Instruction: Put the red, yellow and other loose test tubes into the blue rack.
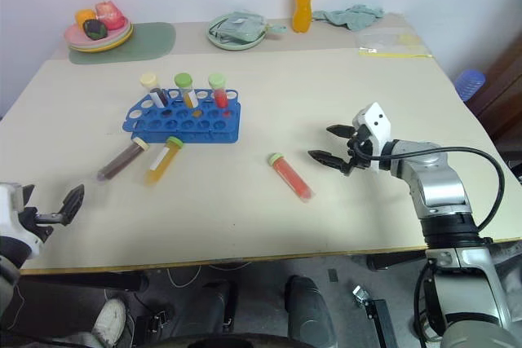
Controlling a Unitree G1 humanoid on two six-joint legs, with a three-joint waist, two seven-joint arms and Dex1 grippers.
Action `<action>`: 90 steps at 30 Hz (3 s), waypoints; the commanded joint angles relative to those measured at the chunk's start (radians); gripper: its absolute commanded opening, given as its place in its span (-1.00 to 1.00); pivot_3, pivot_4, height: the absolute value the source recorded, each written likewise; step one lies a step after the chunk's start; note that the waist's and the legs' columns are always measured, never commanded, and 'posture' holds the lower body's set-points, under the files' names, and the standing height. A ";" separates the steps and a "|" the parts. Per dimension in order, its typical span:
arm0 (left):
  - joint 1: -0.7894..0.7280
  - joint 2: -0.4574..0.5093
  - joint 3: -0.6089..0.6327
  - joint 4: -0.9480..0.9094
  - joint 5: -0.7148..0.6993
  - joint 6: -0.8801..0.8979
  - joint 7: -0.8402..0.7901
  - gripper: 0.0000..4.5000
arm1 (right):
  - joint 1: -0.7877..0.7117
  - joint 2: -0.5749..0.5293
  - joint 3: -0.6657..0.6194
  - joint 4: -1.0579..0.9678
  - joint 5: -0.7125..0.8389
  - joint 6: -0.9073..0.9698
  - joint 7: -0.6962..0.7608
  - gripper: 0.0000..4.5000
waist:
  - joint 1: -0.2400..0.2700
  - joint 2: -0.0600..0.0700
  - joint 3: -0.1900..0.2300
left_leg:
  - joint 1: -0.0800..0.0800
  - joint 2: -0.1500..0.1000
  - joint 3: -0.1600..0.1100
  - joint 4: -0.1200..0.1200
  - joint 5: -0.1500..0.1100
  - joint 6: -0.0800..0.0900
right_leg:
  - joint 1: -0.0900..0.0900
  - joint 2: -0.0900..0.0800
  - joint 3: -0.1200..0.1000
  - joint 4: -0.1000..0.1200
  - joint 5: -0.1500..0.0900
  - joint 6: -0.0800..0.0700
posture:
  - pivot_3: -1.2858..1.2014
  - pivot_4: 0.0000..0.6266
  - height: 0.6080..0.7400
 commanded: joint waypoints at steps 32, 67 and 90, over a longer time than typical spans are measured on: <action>-0.367 0.010 -0.725 0.055 0.084 -0.134 -0.298 0.99 | -0.555 0.067 0.313 -0.099 0.088 1.240 -0.215 1.00 | -0.003 0.004 0.001 | -0.010 -0.001 0.000 0.003 0.000 0.000 | -0.011 0.000 0.000 0.004 0.003 0.004 | 0.03 -0.52 1.00; -0.160 -0.007 -0.483 0.048 0.065 -0.200 -0.195 1.00 | -0.323 0.606 0.212 -0.109 0.099 0.022 -0.640 -0.51 | -0.026 0.004 0.002 | -0.015 0.000 0.002 0.015 -0.002 0.005 | -0.017 0.002 0.001 0.017 0.003 0.005 | 0.03 -0.52 1.00; -0.192 -0.018 -0.419 0.014 0.046 -0.151 -0.147 1.00 | -0.434 0.849 0.153 0.529 -0.193 -0.511 -0.699 -0.51 | -0.030 0.004 0.002 | -0.015 -0.001 0.000 0.014 -0.001 0.002 | -0.018 0.001 0.001 0.019 0.003 0.004 | 0.03 -0.52 1.00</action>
